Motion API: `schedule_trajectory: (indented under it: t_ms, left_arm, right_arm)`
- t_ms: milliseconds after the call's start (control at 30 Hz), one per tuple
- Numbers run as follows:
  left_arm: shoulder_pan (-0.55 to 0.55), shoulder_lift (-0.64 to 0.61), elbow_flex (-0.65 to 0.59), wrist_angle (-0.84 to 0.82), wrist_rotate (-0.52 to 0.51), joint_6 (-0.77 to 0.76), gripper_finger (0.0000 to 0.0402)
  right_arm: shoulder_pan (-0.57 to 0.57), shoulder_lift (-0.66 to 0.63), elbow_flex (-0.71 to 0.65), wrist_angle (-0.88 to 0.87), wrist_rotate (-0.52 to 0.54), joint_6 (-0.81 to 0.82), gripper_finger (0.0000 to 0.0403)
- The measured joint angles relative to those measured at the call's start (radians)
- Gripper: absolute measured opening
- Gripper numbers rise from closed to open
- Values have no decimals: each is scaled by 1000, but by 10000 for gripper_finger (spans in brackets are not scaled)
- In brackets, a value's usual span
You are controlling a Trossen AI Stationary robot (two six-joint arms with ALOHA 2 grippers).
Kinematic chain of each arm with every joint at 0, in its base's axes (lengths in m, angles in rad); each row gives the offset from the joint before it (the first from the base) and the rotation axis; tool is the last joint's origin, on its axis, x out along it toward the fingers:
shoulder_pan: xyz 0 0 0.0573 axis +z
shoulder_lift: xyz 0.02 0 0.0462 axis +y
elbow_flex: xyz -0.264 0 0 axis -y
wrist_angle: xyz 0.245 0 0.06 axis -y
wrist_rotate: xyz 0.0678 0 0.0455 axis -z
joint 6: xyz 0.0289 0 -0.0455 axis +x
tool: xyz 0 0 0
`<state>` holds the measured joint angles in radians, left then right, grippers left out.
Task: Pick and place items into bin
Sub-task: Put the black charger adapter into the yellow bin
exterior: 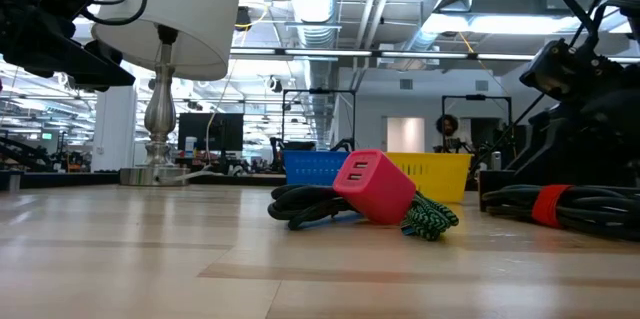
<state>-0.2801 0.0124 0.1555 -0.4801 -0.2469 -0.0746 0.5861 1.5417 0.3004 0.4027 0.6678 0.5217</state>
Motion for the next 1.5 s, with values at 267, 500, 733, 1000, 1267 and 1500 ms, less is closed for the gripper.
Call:
schedule_trajectory:
  t_ms: [267,500,733,1000,1267,1500]
  left_arm:
    - [0,0,0,0,0,0,212]
    - [0,0,0,0,0,0,212]
    - [0,0,0,0,0,0,212]
    - [0,0,0,0,0,0,212]
    - [0,0,0,0,0,0,212]
    - [0,0,0,0,0,0,212]
  right_arm:
    - [0,-43,0,0,3,-10,157]
    - [-18,-141,0,0,10,-96,135]
    - [-116,-260,0,2,12,-221,155]
    - [-274,-364,0,3,11,-329,136]
    - [-455,-385,0,3,-120,-365,166]
    - [-546,-376,1,3,-185,-358,156]
